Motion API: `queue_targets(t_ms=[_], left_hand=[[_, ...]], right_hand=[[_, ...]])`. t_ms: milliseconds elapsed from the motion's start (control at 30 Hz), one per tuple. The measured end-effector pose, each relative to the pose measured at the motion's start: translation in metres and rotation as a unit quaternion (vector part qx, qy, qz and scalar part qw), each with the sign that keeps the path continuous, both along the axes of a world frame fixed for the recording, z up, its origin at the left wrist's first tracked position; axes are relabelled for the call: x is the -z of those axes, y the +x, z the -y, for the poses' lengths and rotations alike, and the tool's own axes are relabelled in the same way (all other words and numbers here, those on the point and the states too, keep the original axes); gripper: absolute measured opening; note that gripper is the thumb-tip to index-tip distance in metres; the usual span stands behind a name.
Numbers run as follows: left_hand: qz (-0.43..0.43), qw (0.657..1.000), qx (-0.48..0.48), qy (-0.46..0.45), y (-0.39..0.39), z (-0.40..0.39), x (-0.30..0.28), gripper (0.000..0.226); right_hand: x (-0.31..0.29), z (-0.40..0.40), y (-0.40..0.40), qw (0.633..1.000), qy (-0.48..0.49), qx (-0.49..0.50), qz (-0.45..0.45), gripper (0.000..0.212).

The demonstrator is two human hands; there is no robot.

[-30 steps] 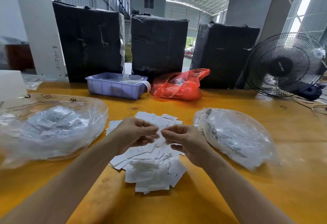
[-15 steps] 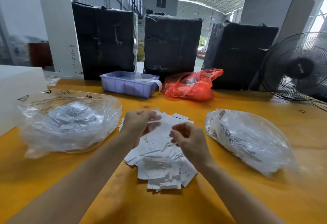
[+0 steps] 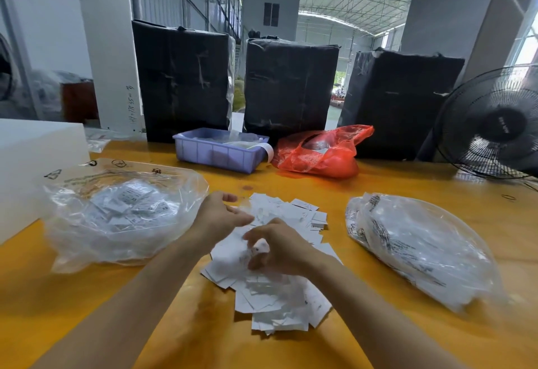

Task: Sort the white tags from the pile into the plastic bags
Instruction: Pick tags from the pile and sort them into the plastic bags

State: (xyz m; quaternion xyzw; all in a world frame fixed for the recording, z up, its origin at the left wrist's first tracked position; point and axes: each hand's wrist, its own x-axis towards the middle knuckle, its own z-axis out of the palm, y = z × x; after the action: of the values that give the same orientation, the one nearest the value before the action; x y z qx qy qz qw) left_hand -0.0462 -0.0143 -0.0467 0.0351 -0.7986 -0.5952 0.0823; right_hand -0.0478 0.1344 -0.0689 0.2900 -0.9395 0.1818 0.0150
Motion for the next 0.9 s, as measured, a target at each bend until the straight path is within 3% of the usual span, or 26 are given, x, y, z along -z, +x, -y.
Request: queue_targets(t_ms=[133,200,300,367,433,567,633,767,900], left_hand=[[0.001,0.998,0.049,0.050,0.002,0.001,-0.004,0.041],[0.017,0.994,0.063,0.082,0.003,0.002,-0.008,0.036],[0.047,0.988,0.088,0.120,0.004,0.002,-0.011,0.026],[0.066,0.979,0.108,0.159,0.006,0.000,-0.013,0.023],[0.080,0.968,0.125,0.200,0.007,-0.002,-0.013,0.020],[0.079,0.968,0.139,0.196,0.009,-0.007,-0.012,0.017],[0.071,0.974,0.137,0.166,0.010,-0.010,-0.010,0.017],[0.063,0.978,0.139,0.142,0.010,-0.016,-0.007,0.017],[0.059,0.978,0.135,0.148,0.011,-0.020,-0.003,0.016]], right_hand=[[0.002,0.001,-0.004,0.999,-0.024,0.021,-0.008,0.049],[0.003,-0.003,-0.004,0.997,-0.072,0.030,-0.017,0.031],[0.002,-0.015,-0.002,0.969,-0.232,0.077,0.022,0.001],[0.002,-0.027,-0.003,0.913,-0.380,0.132,0.073,0.013],[0.001,-0.038,-0.003,0.833,-0.508,0.162,0.144,0.014],[-0.009,-0.053,-0.001,0.711,-0.643,0.168,0.230,0.022],[-0.018,-0.057,-0.001,0.670,-0.687,0.155,0.233,0.022],[-0.028,-0.055,0.003,0.701,-0.669,0.148,0.199,0.006],[-0.025,-0.049,0.007,0.725,-0.654,0.151,0.154,0.005]])
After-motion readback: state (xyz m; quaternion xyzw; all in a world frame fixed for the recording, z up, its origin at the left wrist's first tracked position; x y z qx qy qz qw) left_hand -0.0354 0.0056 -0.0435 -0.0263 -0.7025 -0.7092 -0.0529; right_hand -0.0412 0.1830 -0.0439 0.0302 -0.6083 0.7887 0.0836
